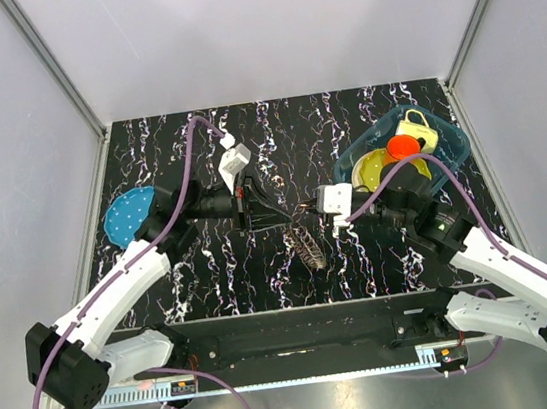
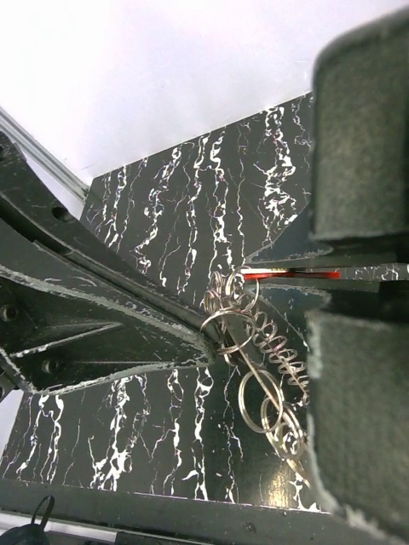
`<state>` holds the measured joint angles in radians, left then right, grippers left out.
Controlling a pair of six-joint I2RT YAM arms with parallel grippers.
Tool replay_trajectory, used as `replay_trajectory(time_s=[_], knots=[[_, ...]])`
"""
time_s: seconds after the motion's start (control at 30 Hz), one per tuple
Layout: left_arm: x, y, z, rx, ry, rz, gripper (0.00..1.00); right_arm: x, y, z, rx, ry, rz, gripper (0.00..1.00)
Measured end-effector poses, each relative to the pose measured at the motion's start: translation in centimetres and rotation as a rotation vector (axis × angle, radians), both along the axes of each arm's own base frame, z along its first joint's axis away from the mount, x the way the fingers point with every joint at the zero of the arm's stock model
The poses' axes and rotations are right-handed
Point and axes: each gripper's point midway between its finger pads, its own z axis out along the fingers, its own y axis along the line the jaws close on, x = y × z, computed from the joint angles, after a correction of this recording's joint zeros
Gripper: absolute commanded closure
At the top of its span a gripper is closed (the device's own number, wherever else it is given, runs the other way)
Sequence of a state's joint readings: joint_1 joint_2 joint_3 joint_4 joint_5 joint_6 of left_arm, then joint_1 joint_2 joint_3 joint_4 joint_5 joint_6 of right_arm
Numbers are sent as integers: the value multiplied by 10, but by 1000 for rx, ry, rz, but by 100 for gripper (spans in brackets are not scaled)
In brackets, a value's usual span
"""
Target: Remove the keys from the keyring
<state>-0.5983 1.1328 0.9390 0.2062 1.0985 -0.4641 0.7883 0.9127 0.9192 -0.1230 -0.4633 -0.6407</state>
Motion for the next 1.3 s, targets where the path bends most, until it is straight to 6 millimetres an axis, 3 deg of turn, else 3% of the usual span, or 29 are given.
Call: replay_trajectory(time_s=[0.6,1.0,1.13,1.3], knots=[[13,-6,-26,91,-11,-3,100,3,1,-13,-71,27,5,100],[28,-12,-41,126,33,39,100,16,3,-31,-115,67,-35,100],[32,-12,-42,128,31,59,95,18,2,-31,-114,75,-50,100],[37,-13,-41,129,35,88,79,19,2,-30,-105,89,-65,100]])
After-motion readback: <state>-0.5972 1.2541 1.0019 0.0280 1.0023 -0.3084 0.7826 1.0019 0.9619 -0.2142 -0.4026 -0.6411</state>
